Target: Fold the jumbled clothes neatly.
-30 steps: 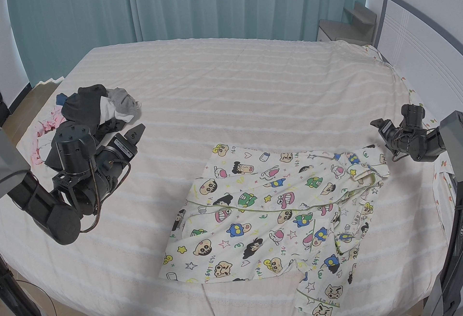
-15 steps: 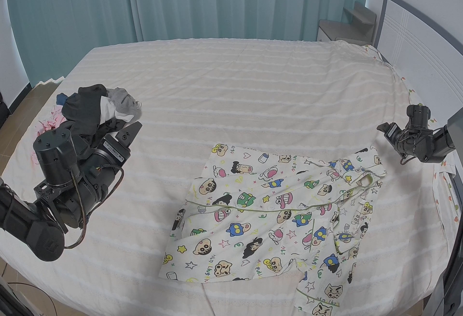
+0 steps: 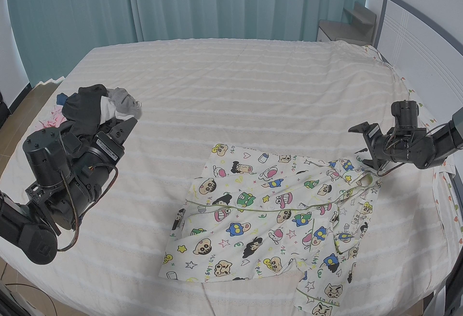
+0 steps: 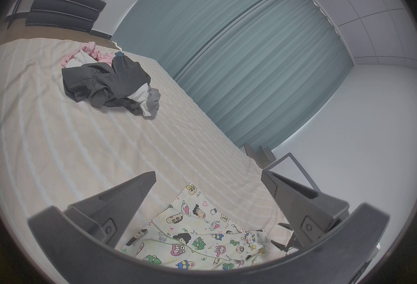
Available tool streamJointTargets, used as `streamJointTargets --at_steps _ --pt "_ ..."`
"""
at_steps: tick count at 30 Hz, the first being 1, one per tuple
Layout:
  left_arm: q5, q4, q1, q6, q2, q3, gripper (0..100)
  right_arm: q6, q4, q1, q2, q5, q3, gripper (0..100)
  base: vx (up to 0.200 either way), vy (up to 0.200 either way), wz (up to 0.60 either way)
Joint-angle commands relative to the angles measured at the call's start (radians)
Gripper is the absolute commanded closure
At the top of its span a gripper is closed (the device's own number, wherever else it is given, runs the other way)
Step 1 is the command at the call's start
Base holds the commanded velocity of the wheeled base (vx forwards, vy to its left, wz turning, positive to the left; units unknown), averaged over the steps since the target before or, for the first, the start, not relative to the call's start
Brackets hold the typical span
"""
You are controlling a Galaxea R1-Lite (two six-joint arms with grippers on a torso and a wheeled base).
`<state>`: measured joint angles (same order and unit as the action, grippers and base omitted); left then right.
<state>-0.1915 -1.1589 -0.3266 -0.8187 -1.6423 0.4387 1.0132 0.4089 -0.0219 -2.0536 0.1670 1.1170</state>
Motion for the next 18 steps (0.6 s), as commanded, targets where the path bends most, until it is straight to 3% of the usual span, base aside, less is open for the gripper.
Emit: streamJointTargets --at_steps 1,7,12,18 --pt "-0.003 -0.001 -0.002 0.006 0.032 -0.003 0 -0.001 0.039 -0.026 -0.002 -0.030 -0.079 0 0.000 0.000 0.00" --pt "0.000 -0.001 -0.002 0.006 0.052 -0.006 0 -0.056 0.142 -0.032 -0.028 -0.050 -0.140 0 0.000 0.000 0.00" --pt "0.000 -0.001 -0.002 0.006 0.050 -0.008 0 -0.093 0.162 -0.033 -0.088 -0.136 -0.112 0 0.000 0.000 0.00" --pt "0.000 -0.001 -0.002 0.004 0.047 -0.008 0 -0.094 0.168 -0.032 -0.103 -0.141 -0.111 0 0.000 0.000 0.00"
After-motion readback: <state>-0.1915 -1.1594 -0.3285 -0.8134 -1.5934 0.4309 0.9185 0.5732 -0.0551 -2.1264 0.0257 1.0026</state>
